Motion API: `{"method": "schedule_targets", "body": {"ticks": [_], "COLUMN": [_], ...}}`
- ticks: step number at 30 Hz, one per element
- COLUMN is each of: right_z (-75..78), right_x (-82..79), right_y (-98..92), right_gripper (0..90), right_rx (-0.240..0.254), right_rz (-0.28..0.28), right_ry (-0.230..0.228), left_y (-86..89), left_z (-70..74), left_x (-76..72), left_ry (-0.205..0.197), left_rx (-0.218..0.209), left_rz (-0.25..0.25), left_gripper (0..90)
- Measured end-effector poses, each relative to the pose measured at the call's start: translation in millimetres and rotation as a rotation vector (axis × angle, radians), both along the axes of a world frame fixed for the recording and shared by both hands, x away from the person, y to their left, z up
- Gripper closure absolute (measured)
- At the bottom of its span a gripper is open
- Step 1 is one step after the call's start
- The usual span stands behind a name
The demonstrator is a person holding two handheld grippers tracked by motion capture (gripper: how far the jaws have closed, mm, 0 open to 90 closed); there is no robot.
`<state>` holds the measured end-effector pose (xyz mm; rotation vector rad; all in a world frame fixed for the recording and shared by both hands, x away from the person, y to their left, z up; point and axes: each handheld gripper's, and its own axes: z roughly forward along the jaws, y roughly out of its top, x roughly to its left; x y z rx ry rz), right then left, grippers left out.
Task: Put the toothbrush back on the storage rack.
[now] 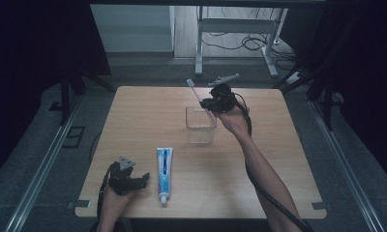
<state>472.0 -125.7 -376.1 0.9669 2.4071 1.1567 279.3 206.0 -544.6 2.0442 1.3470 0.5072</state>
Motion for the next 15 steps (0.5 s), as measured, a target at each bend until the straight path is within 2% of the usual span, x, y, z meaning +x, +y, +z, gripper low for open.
{"method": "schedule_targets", "body": {"ticks": [5,15], "right_z": [-1.8,-18.1], "right_x": [3.7,9.6], "right_y": [4.7,12.8], "right_gripper": [77.8,77.8], "right_rx": [0.0,-0.026], "right_rz": [0.001,0.009], "right_ry": [-0.014,-0.014], "left_y": [0.0,0.0], "left_z": [-0.1,-0.1], "left_x": [0.0,0.0], "left_ry": [0.0,0.0], "left_rx": [-0.001,-0.002], "left_rz": [0.0,-0.001], "left_gripper": [13.4,13.4]}}
